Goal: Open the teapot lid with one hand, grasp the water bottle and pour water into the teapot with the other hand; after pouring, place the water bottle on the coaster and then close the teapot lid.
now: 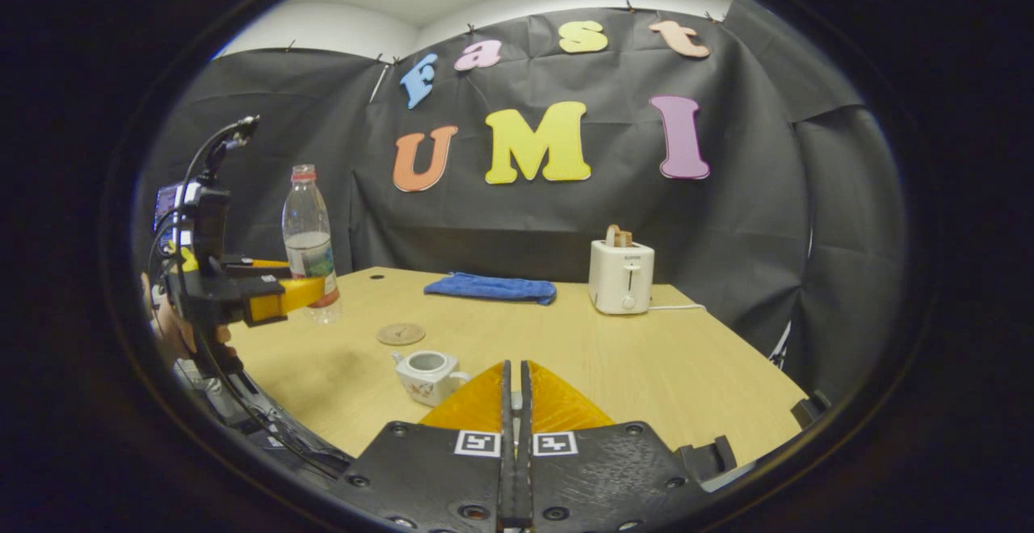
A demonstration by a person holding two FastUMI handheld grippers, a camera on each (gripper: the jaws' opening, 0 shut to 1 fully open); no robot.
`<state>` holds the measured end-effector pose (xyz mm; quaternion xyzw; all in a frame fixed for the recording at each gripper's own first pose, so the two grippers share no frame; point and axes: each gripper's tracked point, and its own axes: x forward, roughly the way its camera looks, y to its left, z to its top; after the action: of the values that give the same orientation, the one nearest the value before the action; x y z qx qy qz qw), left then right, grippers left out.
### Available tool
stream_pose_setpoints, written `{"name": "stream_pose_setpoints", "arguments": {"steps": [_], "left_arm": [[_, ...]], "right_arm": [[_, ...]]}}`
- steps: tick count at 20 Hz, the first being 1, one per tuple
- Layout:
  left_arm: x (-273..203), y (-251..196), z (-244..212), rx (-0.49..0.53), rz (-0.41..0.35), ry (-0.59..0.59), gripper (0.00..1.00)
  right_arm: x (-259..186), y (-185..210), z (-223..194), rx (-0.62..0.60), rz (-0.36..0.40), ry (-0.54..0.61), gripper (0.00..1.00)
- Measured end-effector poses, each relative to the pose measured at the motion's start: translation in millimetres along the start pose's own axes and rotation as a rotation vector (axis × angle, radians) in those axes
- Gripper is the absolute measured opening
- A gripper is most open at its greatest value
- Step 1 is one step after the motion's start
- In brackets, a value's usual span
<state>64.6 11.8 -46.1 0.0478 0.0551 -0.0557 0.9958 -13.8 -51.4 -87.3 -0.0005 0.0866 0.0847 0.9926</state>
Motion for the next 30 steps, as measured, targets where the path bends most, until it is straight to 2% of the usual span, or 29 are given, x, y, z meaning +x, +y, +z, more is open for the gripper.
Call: {"name": "stream_pose_setpoints", "arguments": {"steps": [4,7,17,25,29,30], "left_arm": [[40,0,-3,-0.068,-0.041,0.002,0.71],[66,-4,-19,-0.121,-0.057,0.047,0.71],[138,-6,-56,-0.131,-0.044,0.146,0.75],[140,-12,-65,-0.096,-0.062,0.159,0.76],[139,-13,-64,-0.097,-0.067,0.157,0.80],[137,-14,-65,-0.095,-0.071,0.161,0.85]], "right_arm": [[2,-5,-2,0.003,-0.007,0.009,0.00],[3,-16,-5,0.006,-0.026,0.014,0.00],[12,-45,-17,0.015,-0.085,0.039,0.00],[17,-43,-22,0.003,-0.089,0.051,0.00],[18,-39,-22,-0.004,-0.085,0.049,0.00],[17,-38,-22,-0.006,-0.086,0.049,0.00]]}}
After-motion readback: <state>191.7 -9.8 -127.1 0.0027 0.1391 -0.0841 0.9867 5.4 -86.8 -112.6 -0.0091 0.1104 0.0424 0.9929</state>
